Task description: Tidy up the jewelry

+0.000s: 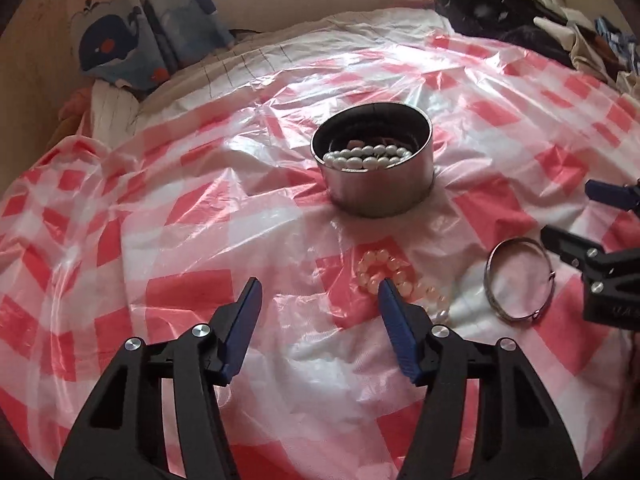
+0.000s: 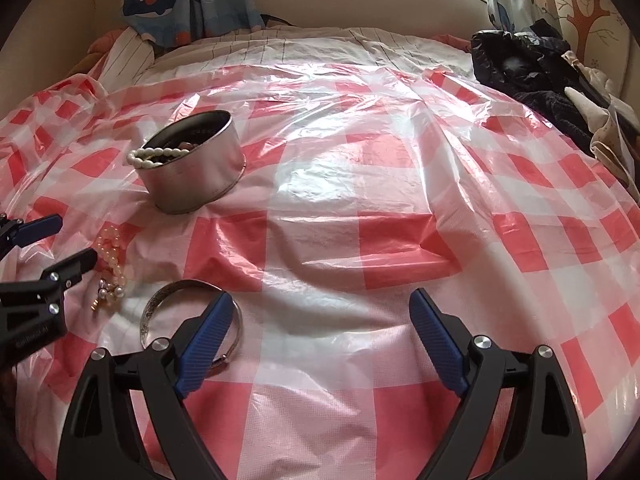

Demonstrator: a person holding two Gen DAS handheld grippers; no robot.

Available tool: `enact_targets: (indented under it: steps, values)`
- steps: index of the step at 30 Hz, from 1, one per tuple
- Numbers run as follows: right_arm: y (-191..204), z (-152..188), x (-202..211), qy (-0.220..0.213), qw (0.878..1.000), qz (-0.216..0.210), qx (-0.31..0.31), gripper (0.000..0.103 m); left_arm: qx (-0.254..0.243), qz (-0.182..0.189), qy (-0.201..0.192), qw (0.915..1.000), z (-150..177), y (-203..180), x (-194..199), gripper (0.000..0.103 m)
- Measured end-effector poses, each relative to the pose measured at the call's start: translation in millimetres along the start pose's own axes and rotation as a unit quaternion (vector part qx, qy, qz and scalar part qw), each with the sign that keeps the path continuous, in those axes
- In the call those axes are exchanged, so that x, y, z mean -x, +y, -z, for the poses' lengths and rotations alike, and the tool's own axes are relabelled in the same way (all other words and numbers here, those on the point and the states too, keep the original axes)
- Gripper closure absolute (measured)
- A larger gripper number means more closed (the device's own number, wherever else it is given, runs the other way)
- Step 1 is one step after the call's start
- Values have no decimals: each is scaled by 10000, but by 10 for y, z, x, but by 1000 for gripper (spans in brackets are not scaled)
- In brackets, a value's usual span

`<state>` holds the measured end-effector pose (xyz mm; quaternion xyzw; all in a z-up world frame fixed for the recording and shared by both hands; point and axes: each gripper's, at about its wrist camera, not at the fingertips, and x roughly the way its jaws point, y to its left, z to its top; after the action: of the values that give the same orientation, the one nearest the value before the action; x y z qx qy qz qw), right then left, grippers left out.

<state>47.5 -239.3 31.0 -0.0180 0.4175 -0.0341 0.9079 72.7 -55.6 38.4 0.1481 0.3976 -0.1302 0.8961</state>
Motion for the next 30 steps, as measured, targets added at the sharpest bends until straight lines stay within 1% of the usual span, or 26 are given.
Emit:
enact_targets:
  steps: [1, 2, 4, 6, 8, 9, 10, 11, 12, 13, 14, 16, 18, 20, 22, 24, 25, 26, 27, 28, 29, 30]
  values:
    - [30, -1, 25, -57, 9999, -49, 79, 17, -92, 118, -112, 9998, -10, -28, 34, 46]
    - [70, 0, 48, -103, 9997, -119, 197, 17, -243, 160, -174, 9994, -20, -86, 55, 46]
    - [149, 8, 68, -129, 9985, -359, 386, 18, -479, 227, -165, 9985, -15, -193, 41, 46]
    - [230, 16, 54, -65, 9966, -613, 550, 28, -518, 253, -41, 9983, 11, -247, -15, 46]
    - [265, 36, 3, 106, 9950, -819, 565, 43, -411, 402, 78, 9983, 27, -253, -79, 46]
    - [265, 41, -23, 189, 9942, -915, 529, 48, -365, 487, 110, 9981, 31, -263, -98, 46]
    - [268, 49, -49, 260, 9934, -997, 504, 55, -338, 588, 126, 9976, 30, -266, -114, 59]
    - [279, 54, -65, 302, 9926, -1065, 506, 61, -286, 707, 194, 9969, 30, -259, -144, 77]
    - [300, 58, -65, 306, 9920, -1103, 540, 65, -186, 846, 232, 9960, 25, -244, -157, 82]
    - [328, 67, -63, 317, 9912, -1148, 576, 77, -118, 920, 242, 9954, 25, -222, -161, 97]
    - [341, 73, -65, 329, 9906, -1185, 592, 87, -70, 950, 272, 9951, 35, -200, -167, 96]
    - [326, 75, -67, 339, 9892, -1336, 506, 94, 90, 1013, 243, 9945, 32, -133, -134, 96]
    - [277, 66, -50, 304, 9870, -1549, 310, 96, 296, 1164, 159, 9926, 10, -47, -75, 96]
    - [220, 46, -43, 272, 9860, -1641, 146, 96, 328, 1165, 110, 9926, -6, -7, -30, 96]
    - [203, 43, -54, 297, 9858, -1650, 90, 96, 344, 1142, 197, 9927, 2, 12, -49, 96]
    - [212, 39, -74, 341, 9870, -1565, 101, 95, 383, 1078, 285, 9930, 26, 19, -92, 96]
    - [215, 41, -92, 393, 9871, -1547, 98, 85, 375, 1088, 354, 9927, 39, 17, -117, 93]
    - [205, 37, -93, 382, 9873, -1541, 91, 69, 360, 1074, 389, 9928, 48, 14, -131, 85]
    - [212, 35, -77, 340, 9876, -1527, 111, 64, 345, 1024, 394, 9934, 54, 3, -138, 79]
    - [222, 34, -67, 313, 9877, -1526, 138, 63, 331, 1004, 383, 9937, 65, -1, -141, 67]
    - [238, 37, -71, 328, 9872, -1553, 171, 62, 324, 997, 371, 9938, 70, -13, -144, 62]
    - [255, 47, -84, 361, 9870, -1550, 207, 62, 308, 980, 374, 9940, 74, -30, -151, 61]
